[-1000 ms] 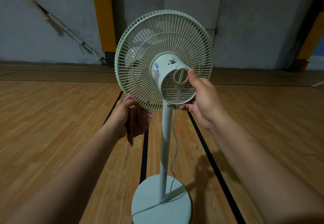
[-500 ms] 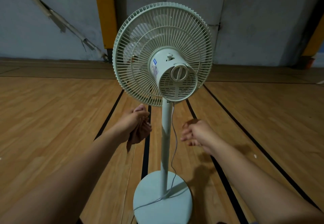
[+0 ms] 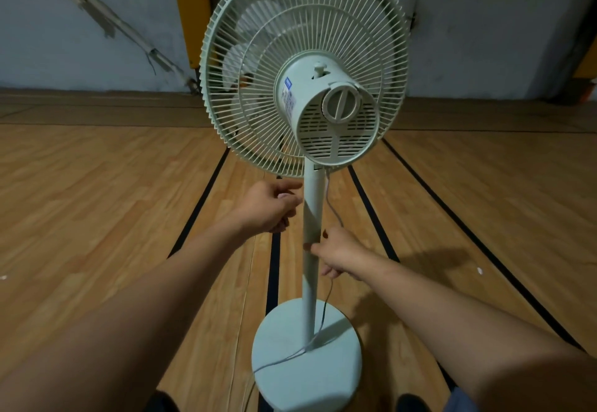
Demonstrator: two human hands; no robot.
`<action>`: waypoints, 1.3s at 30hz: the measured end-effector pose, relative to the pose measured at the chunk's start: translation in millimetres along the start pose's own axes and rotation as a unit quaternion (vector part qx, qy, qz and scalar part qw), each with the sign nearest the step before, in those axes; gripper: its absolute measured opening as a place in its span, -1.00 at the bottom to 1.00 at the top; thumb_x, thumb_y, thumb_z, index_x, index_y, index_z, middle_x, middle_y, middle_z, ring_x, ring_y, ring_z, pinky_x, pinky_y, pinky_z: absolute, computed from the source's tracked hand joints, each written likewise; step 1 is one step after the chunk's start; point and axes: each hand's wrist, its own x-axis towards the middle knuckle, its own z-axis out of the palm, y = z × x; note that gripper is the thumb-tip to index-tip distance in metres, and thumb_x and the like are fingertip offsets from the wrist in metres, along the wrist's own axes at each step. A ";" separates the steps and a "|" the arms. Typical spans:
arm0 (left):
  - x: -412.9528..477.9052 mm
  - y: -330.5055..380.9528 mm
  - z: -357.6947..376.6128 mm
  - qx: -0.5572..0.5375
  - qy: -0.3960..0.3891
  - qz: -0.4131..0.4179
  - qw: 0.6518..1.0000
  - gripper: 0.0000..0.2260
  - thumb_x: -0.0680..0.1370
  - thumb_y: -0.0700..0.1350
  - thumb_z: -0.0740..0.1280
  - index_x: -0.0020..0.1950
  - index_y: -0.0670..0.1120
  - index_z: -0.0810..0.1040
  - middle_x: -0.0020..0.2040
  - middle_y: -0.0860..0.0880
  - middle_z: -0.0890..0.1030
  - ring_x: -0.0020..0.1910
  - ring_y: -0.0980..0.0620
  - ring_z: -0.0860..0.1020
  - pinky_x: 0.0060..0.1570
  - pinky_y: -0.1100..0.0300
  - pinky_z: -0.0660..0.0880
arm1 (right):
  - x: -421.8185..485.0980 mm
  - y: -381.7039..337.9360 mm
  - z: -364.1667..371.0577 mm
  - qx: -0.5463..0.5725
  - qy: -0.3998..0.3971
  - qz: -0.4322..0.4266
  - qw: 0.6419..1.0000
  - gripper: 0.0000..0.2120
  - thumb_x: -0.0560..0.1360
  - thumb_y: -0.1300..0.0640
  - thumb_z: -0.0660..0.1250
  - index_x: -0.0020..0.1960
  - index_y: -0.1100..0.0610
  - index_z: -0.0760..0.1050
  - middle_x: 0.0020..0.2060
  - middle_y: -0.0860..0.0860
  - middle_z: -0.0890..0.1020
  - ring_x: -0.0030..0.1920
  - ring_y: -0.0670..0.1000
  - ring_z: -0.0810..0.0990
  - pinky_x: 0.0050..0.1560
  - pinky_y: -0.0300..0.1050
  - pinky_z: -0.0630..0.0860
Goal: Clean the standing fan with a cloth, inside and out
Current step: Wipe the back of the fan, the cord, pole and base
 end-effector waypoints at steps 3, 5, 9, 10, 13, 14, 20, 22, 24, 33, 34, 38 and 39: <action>5.4 3.9 3.0 -0.025 -0.044 0.019 0.999 -0.71 0.70 -0.02 0.42 0.43 0.13 0.64 -0.21 0.00 0.69 -0.30 0.03 0.67 -0.26 0.17 0.65 | 14.0 6.1 17.3 -0.018 0.057 -0.027 0.998 -0.48 0.56 -0.11 0.50 0.41 0.08 0.46 0.17 0.06 0.64 0.11 0.13 0.67 0.09 0.12 0.70; 8.3 8.6 5.0 -0.044 -0.046 0.036 0.997 -0.70 0.71 0.01 0.40 0.45 0.15 0.62 -0.14 -0.05 0.68 -0.29 0.01 0.67 -0.25 0.13 0.67 | 21.6 9.0 28.3 0.027 0.085 -0.036 0.995 -0.49 0.52 -0.11 0.55 0.36 0.08 0.50 0.18 0.05 0.65 0.17 0.13 0.64 0.18 0.16 0.65; 9.1 16.2 11.9 -0.061 -0.038 0.053 0.996 -0.74 0.75 -0.01 0.35 0.44 0.11 0.61 -0.13 -0.12 0.63 -0.30 -0.02 0.64 -0.23 0.05 0.68 | 31.1 13.6 36.0 0.069 0.115 -0.061 0.989 -0.64 0.53 -0.05 0.54 0.21 0.05 0.51 0.03 0.01 0.66 0.07 0.09 0.64 0.16 0.17 0.65; 7.9 16.7 12.6 -0.062 -0.034 0.056 0.996 -0.75 0.75 -0.02 0.34 0.43 0.09 0.61 -0.13 -0.13 0.61 -0.29 -0.03 0.63 -0.23 0.07 0.67 | 32.8 14.0 36.6 0.068 0.113 -0.064 0.989 -0.66 0.54 -0.03 0.54 0.20 0.05 0.51 0.01 0.00 0.65 0.07 0.09 0.64 0.15 0.16 0.65; 3.9 16.1 13.8 -0.073 -0.023 0.064 0.995 -0.80 0.75 -0.04 0.34 0.36 0.03 0.65 -0.14 -0.12 0.59 -0.25 -0.06 0.59 -0.22 0.09 0.62 | 36.0 13.9 35.4 0.055 0.106 -0.075 0.990 -0.68 0.55 0.01 0.53 0.21 0.06 0.51 0.02 0.00 0.65 0.09 0.10 0.64 0.15 0.12 0.65; 1.7 16.2 14.2 -0.075 -0.015 0.070 0.995 -0.83 0.75 -0.04 0.35 0.31 0.03 0.67 -0.16 -0.10 0.60 -0.26 -0.05 0.59 -0.22 0.09 0.61 | 36.4 13.6 35.0 0.054 0.100 -0.079 0.990 -0.67 0.55 0.02 0.53 0.22 0.07 0.52 0.03 0.02 0.65 0.10 0.10 0.65 0.15 0.12 0.65; -6.8 19.8 22.6 -0.087 0.094 0.077 0.989 -0.91 0.66 0.01 0.48 0.01 0.02 0.70 -0.28 0.02 0.64 -0.32 0.04 0.59 -0.26 0.07 0.57 | 39.3 -2.6 24.1 -0.001 0.061 -0.115 0.991 -0.60 0.53 0.09 0.55 0.28 0.18 0.51 0.09 0.10 0.67 0.12 0.16 0.67 0.10 0.05 0.66; -7.0 22.0 31.1 -0.070 0.173 0.069 0.980 -0.89 0.61 0.03 0.53 -0.08 0.07 0.68 -0.26 0.04 0.68 -0.27 -0.01 0.66 -0.17 -0.02 0.65 | 39.7 -8.9 19.1 -0.042 0.045 -0.122 0.991 -0.58 0.53 0.08 0.55 0.30 0.18 0.53 0.13 0.12 0.67 0.12 0.16 0.69 0.12 0.11 0.69; -9.0 23.7 41.1 -0.054 0.230 0.065 0.969 -0.88 0.58 0.06 0.53 -0.11 0.08 0.67 -0.21 0.03 0.72 -0.18 -0.05 0.72 -0.05 -0.10 0.71 | 40.0 -10.9 15.7 -0.051 0.022 -0.126 0.991 -0.61 0.52 0.11 0.54 0.29 0.16 0.55 0.13 0.10 0.67 0.10 0.15 0.69 0.12 0.09 0.69; -25.0 22.3 51.5 0.025 0.261 0.029 0.965 -0.83 0.68 0.08 0.36 -0.10 0.12 0.58 -0.25 0.09 0.69 -0.31 0.15 0.68 -0.11 -0.07 0.74 | 45.4 2.0 12.0 -0.125 -0.060 -0.172 0.975 -0.84 0.58 0.14 0.47 0.08 0.04 0.50 -0.16 -0.03 0.62 -0.22 -0.03 0.60 -0.30 -0.20 0.50; -26.4 24.0 52.0 0.034 0.258 0.032 0.965 -0.82 0.69 0.09 0.35 -0.09 0.10 0.58 -0.24 0.07 0.69 -0.29 0.11 0.69 -0.11 -0.08 0.73 | 46.0 3.8 10.9 -0.128 -0.057 -0.174 0.975 -0.84 0.58 0.13 0.47 0.08 0.03 0.50 -0.17 -0.05 0.61 -0.23 -0.04 0.59 -0.32 -0.23 0.48; -33.2 34.1 59.0 0.027 0.237 0.039 0.970 -0.81 0.72 0.11 0.32 0.05 0.04 0.63 -0.18 0.05 0.72 -0.23 0.07 0.71 -0.11 -0.03 0.71 | 51.2 11.5 0.5 -0.156 -0.065 -0.188 0.968 -0.86 0.58 0.11 0.47 -0.04 0.00 0.51 -0.29 -0.08 0.63 -0.35 -0.13 0.59 -0.35 -0.30 0.47; -35.3 38.1 62.1 0.027 0.231 0.044 0.971 -0.80 0.72 0.10 0.32 0.14 0.02 0.64 -0.12 0.05 0.73 -0.18 0.08 0.71 -0.08 0.00 0.70 | 52.8 13.5 -2.2 -0.159 -0.066 -0.190 0.966 -0.86 0.58 0.13 0.46 -0.07 -0.01 0.52 -0.33 -0.09 0.63 -0.40 -0.15 0.57 -0.35 -0.30 0.46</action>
